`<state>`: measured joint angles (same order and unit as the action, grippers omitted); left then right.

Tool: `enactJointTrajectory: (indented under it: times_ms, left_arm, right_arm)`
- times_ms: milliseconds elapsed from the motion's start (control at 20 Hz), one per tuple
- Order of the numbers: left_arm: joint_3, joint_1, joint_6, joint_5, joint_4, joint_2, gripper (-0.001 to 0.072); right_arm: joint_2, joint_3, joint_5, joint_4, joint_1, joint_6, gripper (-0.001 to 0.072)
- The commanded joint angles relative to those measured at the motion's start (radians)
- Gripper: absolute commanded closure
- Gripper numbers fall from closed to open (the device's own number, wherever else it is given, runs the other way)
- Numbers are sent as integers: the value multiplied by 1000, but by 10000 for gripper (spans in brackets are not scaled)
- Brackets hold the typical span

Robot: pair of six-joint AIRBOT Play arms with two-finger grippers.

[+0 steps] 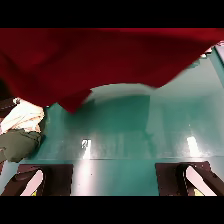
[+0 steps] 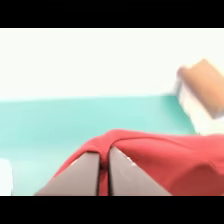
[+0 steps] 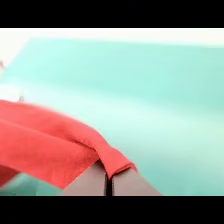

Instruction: Fold the shirts.

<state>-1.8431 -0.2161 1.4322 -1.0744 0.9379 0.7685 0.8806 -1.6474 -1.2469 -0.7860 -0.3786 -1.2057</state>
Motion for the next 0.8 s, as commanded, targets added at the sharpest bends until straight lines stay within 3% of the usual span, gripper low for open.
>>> enactJointTrajectory:
  times_ms: [0,150,300,450,650,750]
  left_arm:
    - [-294,-1,55,33,31,-17,684]
    - [-332,-1,60,45,28,-15,684]
    - [-231,-1,87,-5,9,15,684]
    - [-32,-1,85,-84,-43,97,683]
    - [219,8,76,-178,-61,282,682]
    - [348,53,21,-169,-54,386,682]
  right_arm:
    - [-55,-263,-51,-3,-113,-49,695]
    - [-14,-412,-142,-3,-195,-108,695]
    - [53,-433,-198,2,-198,-152,696]
    - [129,-292,-237,-30,-139,-159,696]
    - [289,-55,-257,-275,72,-159,696]
    - [388,49,-248,-359,156,-160,696]
